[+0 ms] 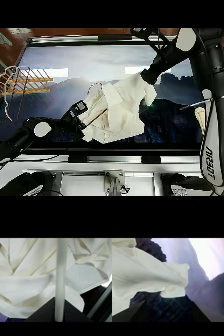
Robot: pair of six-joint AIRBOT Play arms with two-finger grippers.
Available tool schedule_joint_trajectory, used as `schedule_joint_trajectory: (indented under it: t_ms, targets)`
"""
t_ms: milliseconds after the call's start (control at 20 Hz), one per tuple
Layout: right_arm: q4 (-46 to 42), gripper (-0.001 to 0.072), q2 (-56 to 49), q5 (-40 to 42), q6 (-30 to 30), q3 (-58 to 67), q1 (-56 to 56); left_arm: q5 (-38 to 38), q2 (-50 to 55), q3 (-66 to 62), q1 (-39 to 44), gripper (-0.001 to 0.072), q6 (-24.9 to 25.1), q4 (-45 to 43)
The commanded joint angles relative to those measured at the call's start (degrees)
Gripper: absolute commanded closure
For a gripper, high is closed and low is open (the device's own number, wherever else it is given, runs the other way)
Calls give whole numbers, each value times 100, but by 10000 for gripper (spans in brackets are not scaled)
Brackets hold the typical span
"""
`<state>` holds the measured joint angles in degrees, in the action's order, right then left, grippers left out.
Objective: Fold the shirts.
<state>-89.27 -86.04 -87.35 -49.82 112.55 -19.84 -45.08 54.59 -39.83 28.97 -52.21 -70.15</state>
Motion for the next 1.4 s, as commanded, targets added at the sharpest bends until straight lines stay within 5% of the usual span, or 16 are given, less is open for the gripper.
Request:
schedule_joint_trajectory:
  t_ms: [0,150,400,550,700,800,900,1200,1350]
  targets:
    - [715,30,-317,140,2059,4,199,-190,0,-7,-2,641,33,-295]
    - [1211,30,-529,-214,2927,4,199,-203,0,-31,-2,641,181,-339]
    - [1462,69,-929,-627,3101,4,179,-76,0,-455,-48,641,376,-337]
    - [1386,629,-970,-870,3104,7,181,-11,0,-619,-297,641,389,-341]
    - [1399,636,-857,-837,3097,7,181,17,17,-619,-623,603,461,-345]
    - [1397,636,-732,-804,3080,7,181,166,15,-627,-824,302,636,-470]
    - [1397,636,-575,-807,3042,7,181,426,15,-728,-1005,167,632,-754]
    - [1384,637,-111,-824,2435,7,181,608,11,-1742,-1832,63,326,-962]
    - [1370,637,162,-833,2120,7,179,396,13,-1934,-2387,65,-1482,-925]
